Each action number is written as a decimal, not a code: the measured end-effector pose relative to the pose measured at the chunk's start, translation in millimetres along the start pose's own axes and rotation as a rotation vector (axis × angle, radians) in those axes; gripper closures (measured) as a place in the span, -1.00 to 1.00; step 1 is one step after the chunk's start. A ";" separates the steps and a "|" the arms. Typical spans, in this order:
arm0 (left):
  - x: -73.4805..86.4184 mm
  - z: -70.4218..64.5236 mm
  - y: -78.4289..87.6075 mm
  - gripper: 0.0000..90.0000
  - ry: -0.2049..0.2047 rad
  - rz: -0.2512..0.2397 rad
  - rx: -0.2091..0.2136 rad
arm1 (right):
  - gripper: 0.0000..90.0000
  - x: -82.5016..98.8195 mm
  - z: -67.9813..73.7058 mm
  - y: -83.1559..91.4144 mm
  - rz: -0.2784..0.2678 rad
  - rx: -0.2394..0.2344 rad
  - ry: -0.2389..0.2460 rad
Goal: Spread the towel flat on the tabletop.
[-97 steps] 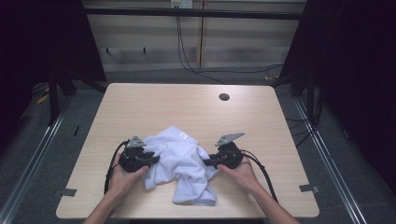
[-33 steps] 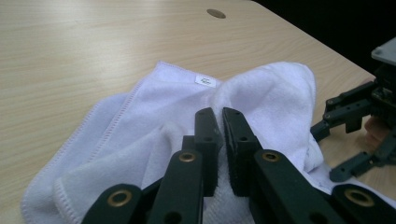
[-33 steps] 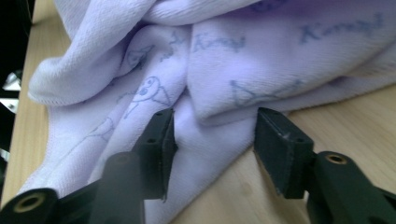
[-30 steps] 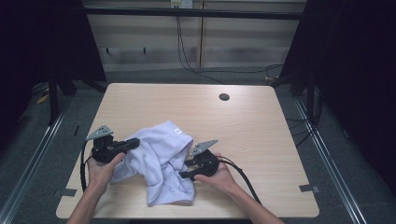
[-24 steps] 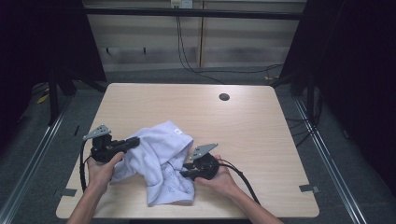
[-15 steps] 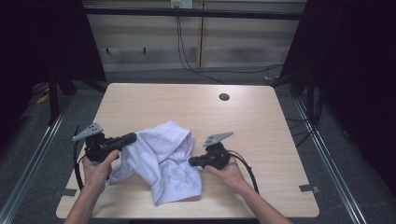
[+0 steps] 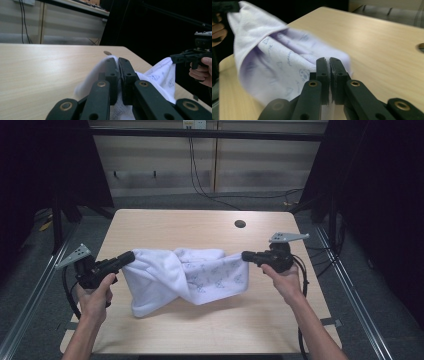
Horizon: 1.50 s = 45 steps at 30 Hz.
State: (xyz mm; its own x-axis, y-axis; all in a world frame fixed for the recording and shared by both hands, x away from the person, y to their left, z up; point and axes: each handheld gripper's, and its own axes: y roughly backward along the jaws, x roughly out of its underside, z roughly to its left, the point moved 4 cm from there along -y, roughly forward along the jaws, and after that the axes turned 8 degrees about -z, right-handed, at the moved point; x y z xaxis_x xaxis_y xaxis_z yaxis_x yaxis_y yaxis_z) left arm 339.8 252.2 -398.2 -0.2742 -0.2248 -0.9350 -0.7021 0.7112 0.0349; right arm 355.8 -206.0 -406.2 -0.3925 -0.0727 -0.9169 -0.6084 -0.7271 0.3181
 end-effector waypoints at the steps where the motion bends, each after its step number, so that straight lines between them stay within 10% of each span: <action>1: -4.4 0.7 0.4 0.93 0.003 -0.017 -0.001 | 0.93 -9.3 -9.9 7.8 -0.019 0.022 -0.011; 12: -65.1 17.4 -46.2 0.93 -0.003 -0.098 -0.064 | 0.92 -91.0 -41.1 -1.8 -0.119 0.102 0.002; 18: -102.9 -1.7 -50.4 0.93 -0.098 -0.153 -0.044 | 0.92 -124.4 -47.3 3.9 -0.204 0.108 0.023; 23: -65.5 -4.8 -43.2 0.93 -0.121 -0.065 -0.035 | 0.92 -95.6 -46.3 3.9 -0.145 0.101 0.015; 30: 40.3 -10.2 -27.0 0.92 -0.065 0.167 0.022 | 0.89 11.8 -59.9 -2.9 0.086 0.086 -0.078; 39: 72.8 0.1 -16.5 0.90 -0.075 0.281 -0.035 | 0.39 43.3 -39.8 -23.7 0.108 0.004 -0.106; 45: 96.3 17.5 4.3 0.90 -0.060 0.373 -0.096 | 0.51 70.7 -32.0 -9.6 0.152 0.031 -0.077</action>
State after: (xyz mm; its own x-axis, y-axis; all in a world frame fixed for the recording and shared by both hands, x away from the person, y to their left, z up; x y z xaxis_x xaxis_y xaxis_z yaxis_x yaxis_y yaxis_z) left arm 321.9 245.2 -494.3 -0.4853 0.0787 -0.8708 -0.6206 0.6706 0.4065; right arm 356.0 -226.0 -481.8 -0.5326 -0.1263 -0.8369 -0.5586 -0.6904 0.4596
